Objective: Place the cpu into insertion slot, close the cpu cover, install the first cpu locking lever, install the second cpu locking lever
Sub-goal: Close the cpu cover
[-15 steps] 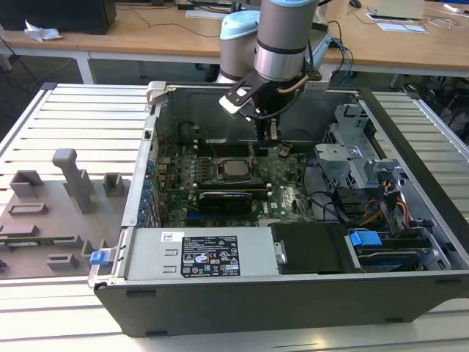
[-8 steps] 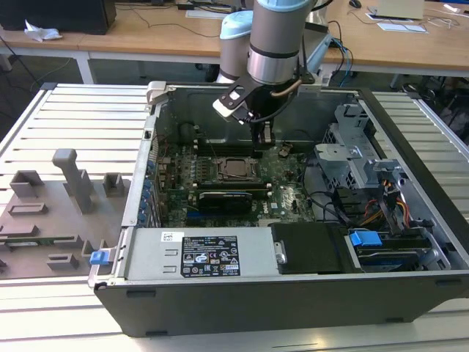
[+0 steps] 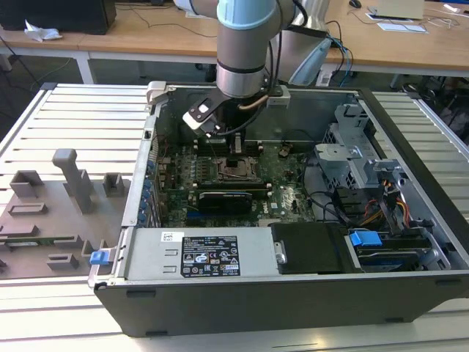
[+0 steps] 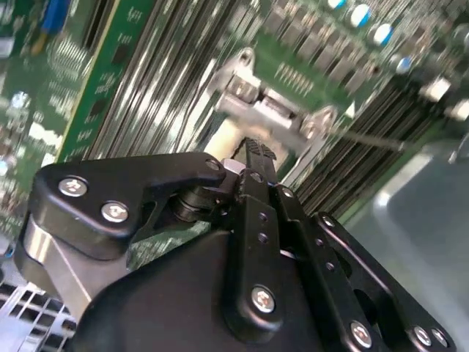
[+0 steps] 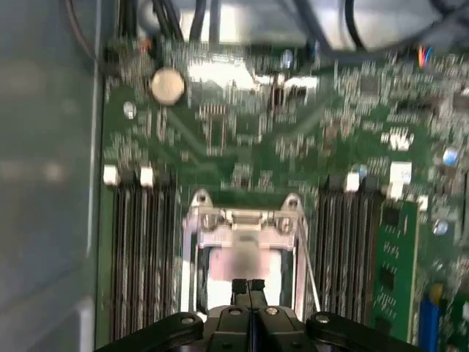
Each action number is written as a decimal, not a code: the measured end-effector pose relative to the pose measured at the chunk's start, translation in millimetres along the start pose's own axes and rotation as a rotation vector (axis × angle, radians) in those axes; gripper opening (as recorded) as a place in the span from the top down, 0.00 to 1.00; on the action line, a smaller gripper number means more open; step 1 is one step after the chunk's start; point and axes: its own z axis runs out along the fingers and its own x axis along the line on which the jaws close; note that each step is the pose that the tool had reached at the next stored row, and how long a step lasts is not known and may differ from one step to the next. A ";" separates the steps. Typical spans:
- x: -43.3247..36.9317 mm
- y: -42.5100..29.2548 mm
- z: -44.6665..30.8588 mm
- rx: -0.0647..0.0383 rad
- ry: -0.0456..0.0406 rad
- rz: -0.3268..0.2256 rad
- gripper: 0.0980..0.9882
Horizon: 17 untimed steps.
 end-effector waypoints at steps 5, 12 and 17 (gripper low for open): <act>0.4 -15.2 4.5 0.000 0.0001 0.000 0.99; 0.6 -23.8 8.8 0.000 -0.0001 0.000 0.99; 0.7 -23.2 7.2 0.000 0.0008 0.000 0.99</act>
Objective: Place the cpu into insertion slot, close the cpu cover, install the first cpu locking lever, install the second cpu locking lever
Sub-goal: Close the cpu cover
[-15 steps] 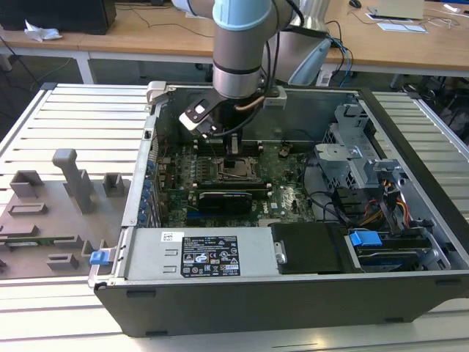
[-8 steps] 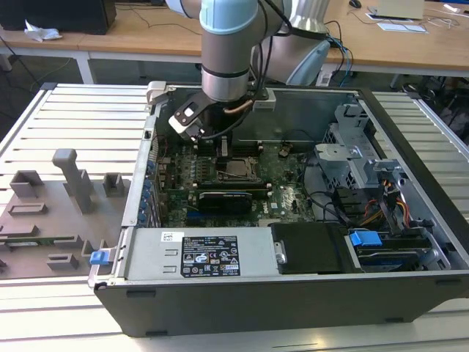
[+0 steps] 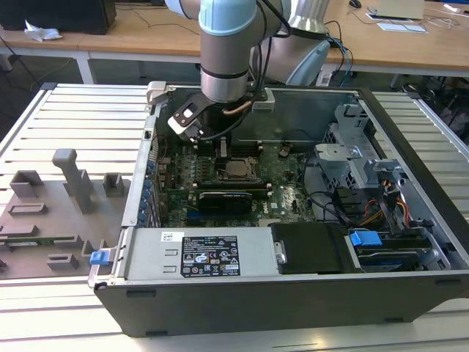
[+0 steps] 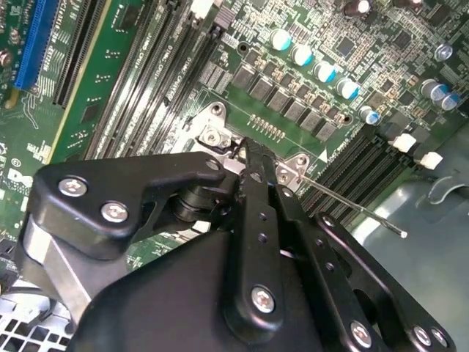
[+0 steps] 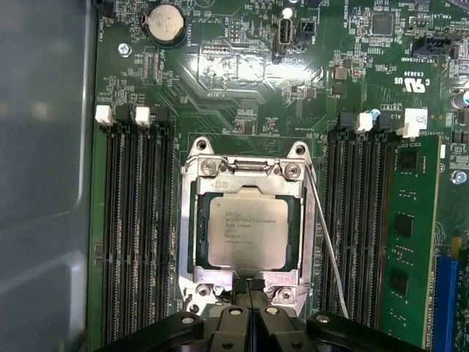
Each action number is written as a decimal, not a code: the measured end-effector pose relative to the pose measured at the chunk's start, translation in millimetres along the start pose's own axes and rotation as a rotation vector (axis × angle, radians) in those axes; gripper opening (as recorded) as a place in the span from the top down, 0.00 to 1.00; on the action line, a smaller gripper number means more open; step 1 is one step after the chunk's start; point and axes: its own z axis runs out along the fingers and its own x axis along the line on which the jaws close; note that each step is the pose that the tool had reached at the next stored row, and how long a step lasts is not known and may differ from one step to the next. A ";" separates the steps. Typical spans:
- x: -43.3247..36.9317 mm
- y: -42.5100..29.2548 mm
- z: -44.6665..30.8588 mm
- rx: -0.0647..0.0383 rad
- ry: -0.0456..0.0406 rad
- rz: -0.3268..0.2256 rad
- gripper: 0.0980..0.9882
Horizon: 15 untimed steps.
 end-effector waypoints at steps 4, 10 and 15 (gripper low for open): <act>-0.5 16.6 -1.3 0.006 0.0008 0.000 0.99; -1.0 32.9 -7.0 0.011 0.0014 0.000 0.99; -1.0 33.0 -23.6 0.011 0.0015 0.000 0.99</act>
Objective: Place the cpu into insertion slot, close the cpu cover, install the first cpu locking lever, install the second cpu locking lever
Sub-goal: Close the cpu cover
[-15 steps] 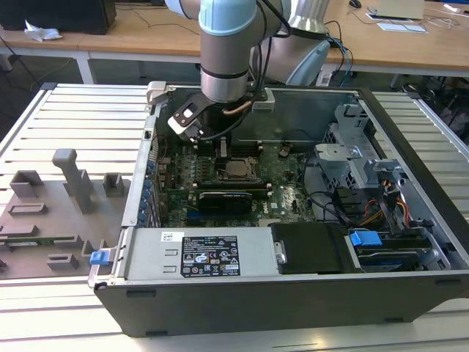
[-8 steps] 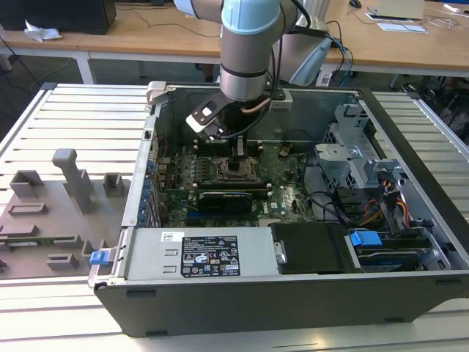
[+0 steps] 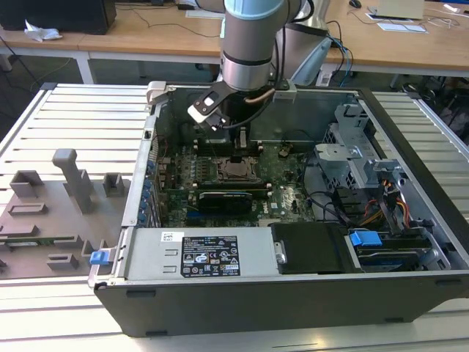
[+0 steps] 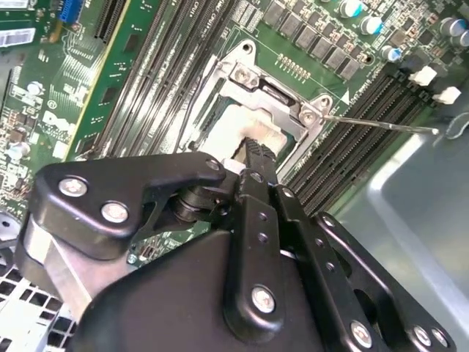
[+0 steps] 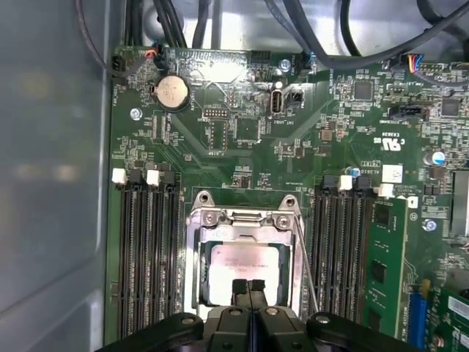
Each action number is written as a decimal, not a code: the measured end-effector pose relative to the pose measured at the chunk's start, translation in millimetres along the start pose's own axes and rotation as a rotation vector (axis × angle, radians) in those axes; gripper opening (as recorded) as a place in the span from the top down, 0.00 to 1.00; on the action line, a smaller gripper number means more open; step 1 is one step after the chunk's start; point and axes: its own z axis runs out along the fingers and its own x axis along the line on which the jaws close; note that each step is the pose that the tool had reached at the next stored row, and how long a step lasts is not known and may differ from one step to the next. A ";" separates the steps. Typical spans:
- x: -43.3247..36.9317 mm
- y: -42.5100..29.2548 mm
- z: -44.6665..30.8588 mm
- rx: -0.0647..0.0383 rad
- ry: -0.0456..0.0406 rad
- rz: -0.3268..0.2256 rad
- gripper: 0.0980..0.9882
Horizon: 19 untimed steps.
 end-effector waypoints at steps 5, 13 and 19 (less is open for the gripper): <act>0.0 -0.1 -13.4 0.000 0.0000 0.000 0.99; 0.1 -0.3 -40.4 0.000 0.0003 0.000 0.99; 0.1 -0.4 -40.8 0.000 0.0000 0.000 0.99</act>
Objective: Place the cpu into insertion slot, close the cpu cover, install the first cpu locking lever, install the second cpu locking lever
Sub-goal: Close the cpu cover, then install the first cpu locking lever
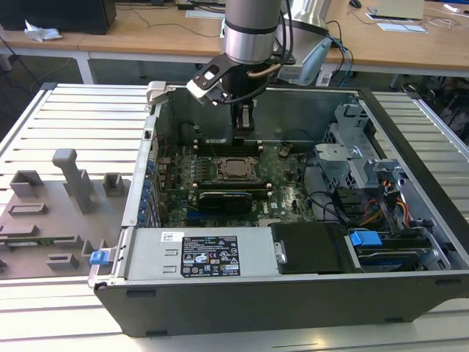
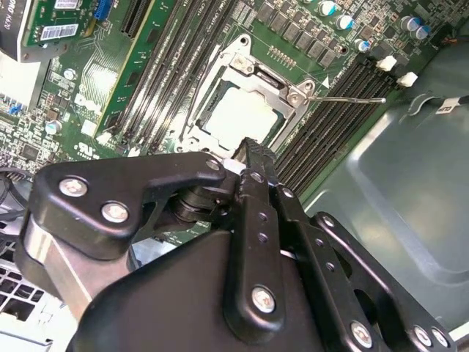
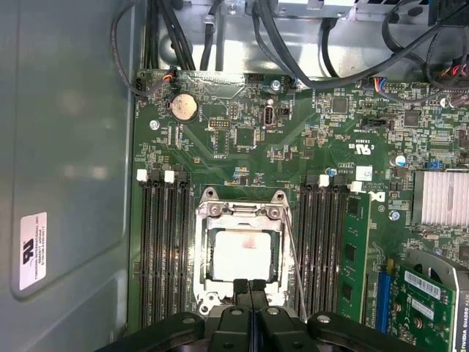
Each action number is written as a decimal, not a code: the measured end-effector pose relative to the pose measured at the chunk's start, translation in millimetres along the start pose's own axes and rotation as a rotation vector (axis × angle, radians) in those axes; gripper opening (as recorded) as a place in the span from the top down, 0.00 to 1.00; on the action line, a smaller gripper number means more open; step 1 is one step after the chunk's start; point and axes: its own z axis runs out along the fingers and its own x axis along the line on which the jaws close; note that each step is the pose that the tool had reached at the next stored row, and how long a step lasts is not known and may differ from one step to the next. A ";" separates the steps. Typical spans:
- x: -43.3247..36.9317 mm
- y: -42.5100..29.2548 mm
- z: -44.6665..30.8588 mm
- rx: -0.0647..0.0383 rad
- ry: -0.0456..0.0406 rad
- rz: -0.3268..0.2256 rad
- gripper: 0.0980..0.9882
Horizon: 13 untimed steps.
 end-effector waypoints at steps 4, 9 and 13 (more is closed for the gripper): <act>0.0 0.0 -0.3 0.000 0.0000 0.000 0.99; 0.0 0.0 -0.3 0.000 -0.0007 -0.068 0.99; 0.0 0.0 -0.3 0.000 -0.0013 -0.145 0.99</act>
